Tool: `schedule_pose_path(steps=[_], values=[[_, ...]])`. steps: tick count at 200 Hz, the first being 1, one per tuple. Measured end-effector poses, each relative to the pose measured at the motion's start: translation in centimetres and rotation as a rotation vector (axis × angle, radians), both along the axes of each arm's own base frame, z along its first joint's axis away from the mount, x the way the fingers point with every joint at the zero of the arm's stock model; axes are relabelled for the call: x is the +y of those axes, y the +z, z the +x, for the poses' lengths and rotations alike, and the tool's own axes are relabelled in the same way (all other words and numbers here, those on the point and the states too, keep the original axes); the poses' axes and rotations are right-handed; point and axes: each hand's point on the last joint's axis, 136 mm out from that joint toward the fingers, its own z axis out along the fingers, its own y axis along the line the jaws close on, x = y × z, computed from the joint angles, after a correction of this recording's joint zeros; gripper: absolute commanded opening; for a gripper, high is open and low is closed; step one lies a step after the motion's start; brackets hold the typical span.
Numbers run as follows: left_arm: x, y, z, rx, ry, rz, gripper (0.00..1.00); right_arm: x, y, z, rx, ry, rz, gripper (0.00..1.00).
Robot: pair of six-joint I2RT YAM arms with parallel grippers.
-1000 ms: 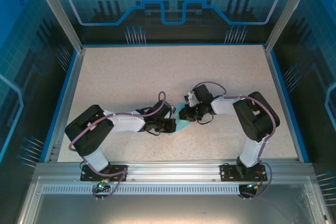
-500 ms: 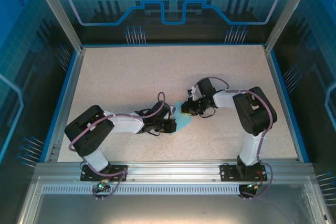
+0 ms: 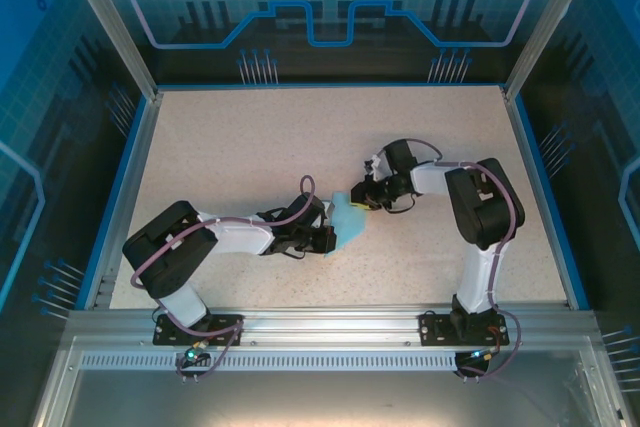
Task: Fold a paper plane with a square sheet of paper (pick it up from the middle)
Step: Fourth fold the wing at the center of the table.
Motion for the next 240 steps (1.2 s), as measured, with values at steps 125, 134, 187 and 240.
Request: schedule_pose_path(steps=[125, 134, 187, 240], values=[[0.1, 0.1, -0.1, 0.001, 0.000, 0.002, 0.00, -3.7, 5.9, 1.5, -0.200, -0.081, -0.073, 0.23], [0.1, 0.1, -0.1, 0.002, 0.000, 0.003, 0.00, -3.5, 6.6, 1.1, -0.221, -0.075, -0.068, 0.23], [0.2, 0.1, -0.2, 0.012, 0.000, 0.013, 0.00, 0.3, 5.0, -3.5, -0.184, 0.048, -0.062, 0.22], [0.5, 0.1, -0.5, 0.024, 0.000, 0.024, 0.00, 3.8, 1.3, -6.1, -0.099, 0.166, -0.077, 0.19]])
